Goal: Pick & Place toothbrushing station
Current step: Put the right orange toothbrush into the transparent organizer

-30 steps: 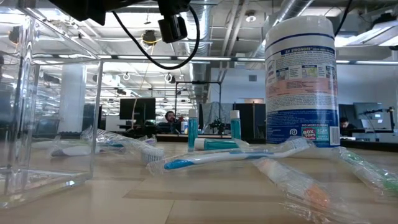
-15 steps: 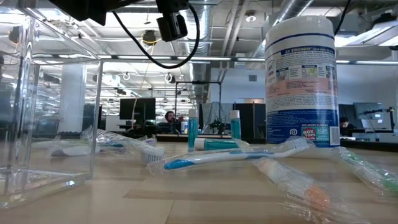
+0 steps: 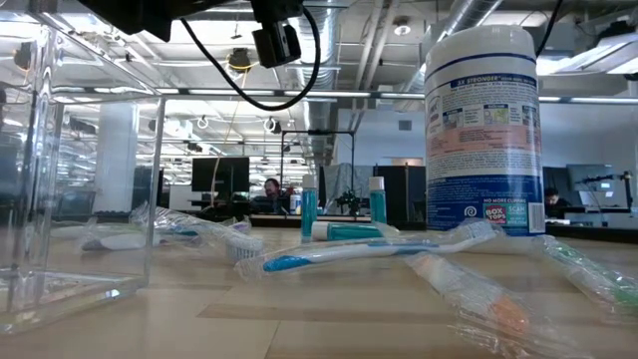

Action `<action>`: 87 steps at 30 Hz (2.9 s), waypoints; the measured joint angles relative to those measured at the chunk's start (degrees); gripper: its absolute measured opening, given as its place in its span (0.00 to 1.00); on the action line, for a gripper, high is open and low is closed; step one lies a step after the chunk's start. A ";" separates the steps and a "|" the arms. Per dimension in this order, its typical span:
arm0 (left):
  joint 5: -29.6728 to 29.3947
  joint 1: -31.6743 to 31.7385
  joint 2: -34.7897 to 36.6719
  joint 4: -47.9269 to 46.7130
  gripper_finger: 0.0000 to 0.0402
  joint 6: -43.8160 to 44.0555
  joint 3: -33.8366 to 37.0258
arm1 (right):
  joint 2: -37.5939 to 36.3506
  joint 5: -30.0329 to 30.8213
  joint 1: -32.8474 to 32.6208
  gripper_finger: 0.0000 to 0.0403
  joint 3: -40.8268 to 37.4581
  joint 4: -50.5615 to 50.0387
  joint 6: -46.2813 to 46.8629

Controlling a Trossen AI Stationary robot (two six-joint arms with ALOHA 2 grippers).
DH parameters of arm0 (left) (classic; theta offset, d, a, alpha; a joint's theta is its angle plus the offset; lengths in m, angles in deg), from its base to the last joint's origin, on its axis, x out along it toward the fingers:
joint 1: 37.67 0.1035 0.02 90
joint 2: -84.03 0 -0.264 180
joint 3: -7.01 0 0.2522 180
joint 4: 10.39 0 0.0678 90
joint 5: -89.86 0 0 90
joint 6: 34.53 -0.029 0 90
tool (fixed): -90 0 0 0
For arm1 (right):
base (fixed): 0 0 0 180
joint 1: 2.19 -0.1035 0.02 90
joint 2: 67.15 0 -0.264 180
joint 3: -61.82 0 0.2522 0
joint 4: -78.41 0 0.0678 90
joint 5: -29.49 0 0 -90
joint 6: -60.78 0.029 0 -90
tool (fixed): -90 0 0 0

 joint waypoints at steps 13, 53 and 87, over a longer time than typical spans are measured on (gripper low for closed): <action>2.46 0.31 0.11 0.24 0.15 -0.46 0.00 | 0.00 -0.27 0.07 0.03 -0.02 1.29 -0.40; 5.73 1.18 0.90 -0.67 0.03 -10.08 0.27 | -0.41 -0.14 -2.64 0.20 -0.01 -1.57 16.26; -20.01 -16.35 38.38 -6.10 0.03 -36.51 26.69 | -0.50 -4.73 -3.28 0.20 0.03 -16.33 51.35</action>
